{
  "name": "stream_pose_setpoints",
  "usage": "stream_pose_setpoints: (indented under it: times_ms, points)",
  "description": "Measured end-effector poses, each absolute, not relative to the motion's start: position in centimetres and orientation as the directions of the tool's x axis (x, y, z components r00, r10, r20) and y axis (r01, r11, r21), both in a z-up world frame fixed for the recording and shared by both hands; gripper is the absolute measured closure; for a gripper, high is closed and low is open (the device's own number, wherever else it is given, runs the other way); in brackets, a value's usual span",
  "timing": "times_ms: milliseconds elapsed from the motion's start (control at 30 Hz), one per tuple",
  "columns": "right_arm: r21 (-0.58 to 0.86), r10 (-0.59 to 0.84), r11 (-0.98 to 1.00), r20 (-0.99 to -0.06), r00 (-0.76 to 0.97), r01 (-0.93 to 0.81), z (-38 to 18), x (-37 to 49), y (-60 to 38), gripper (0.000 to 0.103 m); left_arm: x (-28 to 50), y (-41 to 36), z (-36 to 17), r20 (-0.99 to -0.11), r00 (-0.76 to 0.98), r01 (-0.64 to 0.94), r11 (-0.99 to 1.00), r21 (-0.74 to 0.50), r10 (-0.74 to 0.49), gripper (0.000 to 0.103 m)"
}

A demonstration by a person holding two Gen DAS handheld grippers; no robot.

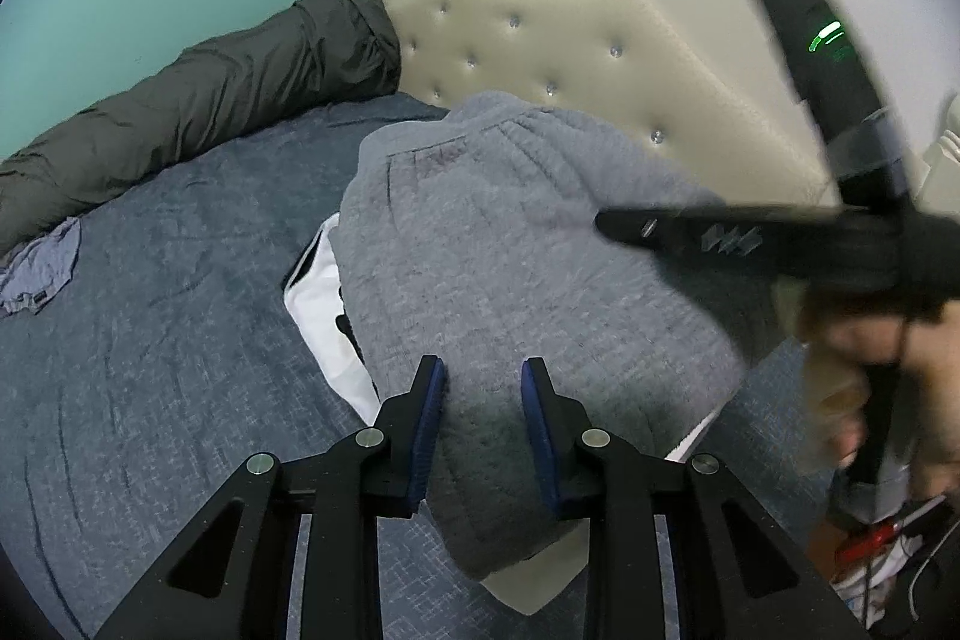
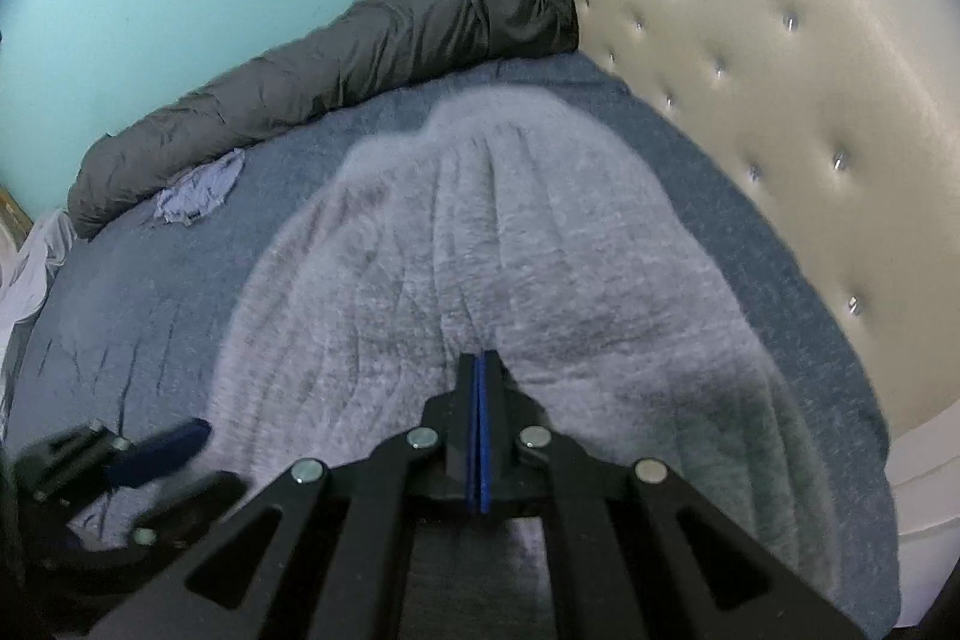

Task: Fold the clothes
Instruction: 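Lower the grey bundle onto the stack and open both grippers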

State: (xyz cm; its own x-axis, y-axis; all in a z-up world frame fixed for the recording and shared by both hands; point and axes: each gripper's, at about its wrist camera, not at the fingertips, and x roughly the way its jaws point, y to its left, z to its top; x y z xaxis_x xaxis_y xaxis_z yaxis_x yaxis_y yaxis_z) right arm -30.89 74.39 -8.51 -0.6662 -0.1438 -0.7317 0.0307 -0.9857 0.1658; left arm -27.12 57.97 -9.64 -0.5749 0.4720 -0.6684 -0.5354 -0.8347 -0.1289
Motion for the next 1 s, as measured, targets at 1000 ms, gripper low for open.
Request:
stream_pose_setpoints:
  times_ms: [1000]
  points:
    - [0.207,-0.034,-0.969,-0.652,-0.758,-0.135,-5.6,-23.5,79.2,0.102,-24.2,58.0,-5.5,-0.651,-0.594,-0.529,-0.839,-0.125,0.472,0.074]
